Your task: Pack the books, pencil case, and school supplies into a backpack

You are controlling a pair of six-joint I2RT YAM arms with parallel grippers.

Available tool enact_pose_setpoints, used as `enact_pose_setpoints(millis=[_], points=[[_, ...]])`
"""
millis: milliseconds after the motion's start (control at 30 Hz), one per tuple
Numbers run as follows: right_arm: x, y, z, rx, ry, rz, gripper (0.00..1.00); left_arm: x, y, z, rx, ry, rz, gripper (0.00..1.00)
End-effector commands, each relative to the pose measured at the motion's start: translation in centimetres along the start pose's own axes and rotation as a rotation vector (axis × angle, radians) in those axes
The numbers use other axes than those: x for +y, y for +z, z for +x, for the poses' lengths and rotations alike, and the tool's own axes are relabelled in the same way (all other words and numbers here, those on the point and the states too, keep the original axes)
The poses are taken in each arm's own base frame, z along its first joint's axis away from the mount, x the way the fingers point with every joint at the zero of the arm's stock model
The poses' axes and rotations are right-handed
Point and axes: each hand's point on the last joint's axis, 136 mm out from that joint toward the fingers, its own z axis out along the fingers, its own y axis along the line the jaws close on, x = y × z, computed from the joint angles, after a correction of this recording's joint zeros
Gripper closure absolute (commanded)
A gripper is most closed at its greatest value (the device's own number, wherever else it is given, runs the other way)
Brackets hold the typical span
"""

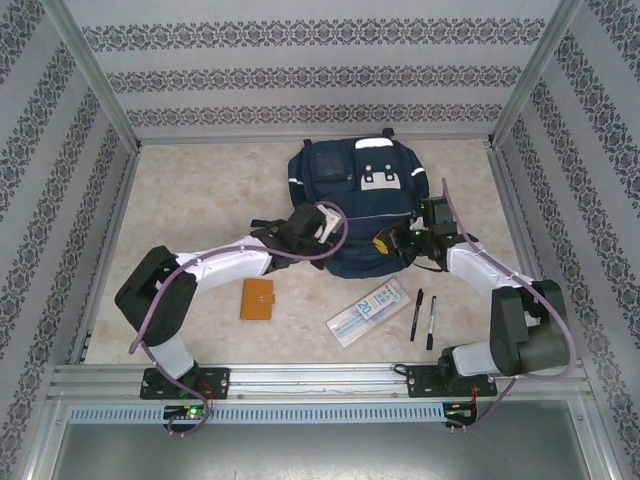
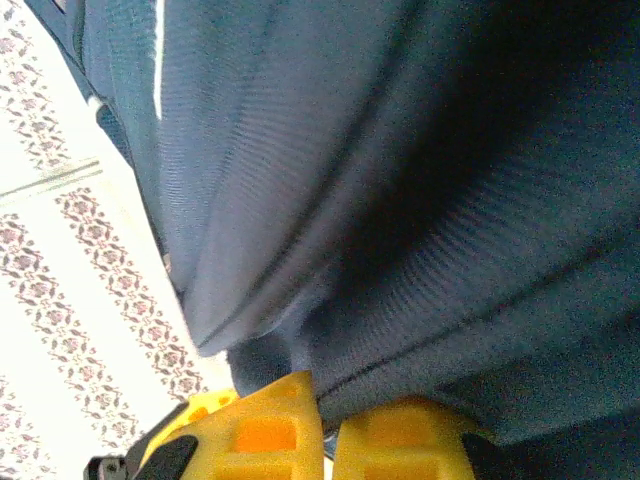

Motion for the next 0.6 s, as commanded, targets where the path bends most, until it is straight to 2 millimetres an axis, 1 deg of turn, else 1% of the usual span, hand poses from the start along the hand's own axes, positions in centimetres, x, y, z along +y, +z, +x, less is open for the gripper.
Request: enact_pose_setpoints(millis=[0,67,100,133,167,200,233,300,367,533,567], points=[[-0.2,-1.4,-1.5,-0.047,-0.028,0.006,1.00,5.3,-1.5,-0.1,-0.001,0.006,-0.142,1.00],[-0.2,-1.5,-1.8,-0.043,-0.033,0.011,1.00,4.0,-1.5,-0.3,0.001,0.039,-0.086,1.00],[-0.2,-1.5,-1.8,-0.039,-0.031,0.016,0.99,3.1,-1.4,-0.5,-0.007,0.043,-0.051,1.00],[-0.2,-1.5,-1.6,-0.027,-0.016,0.017,0.81,1.9,-1.4,-0.8,-0.015,0.052,-0.016,1.00],[0.1,-1.6,-1.3,-0.012,-0.001,0.005,0.67,0.8,-1.3,-1.0,-0.023,0.063,0.014,1.00],[0.5,-1.7,-0.8,-0.004,0.006,-0.008,0.58,-0.5,-1.4,-1.3,-0.033,0.078,0.042,1.00],[0.7,-1.9,-0.5,-0.007,0.013,-0.010,0.54,-1.7,-1.5,-1.6,-0.045,0.086,0.070,1.00],[0.9,-2.3,0.2,-0.042,0.019,0.000,0.50,-3.9,-1.6,-2.2,-0.067,0.085,0.128,1.00],[1.0,-2.5,1.0,-0.080,0.025,0.010,0.49,-5.6,-1.7,-3.0,-0.095,0.069,0.175,1.00],[1.0,-2.4,1.6,-0.103,0.033,0.015,0.49,-7.4,-2.0,-3.9,-0.119,0.069,0.212,1.00],[0.9,-2.2,2.0,-0.111,0.041,0.020,0.48,-8.2,-2.1,-4.2,-0.128,0.079,0.222,1.00]])
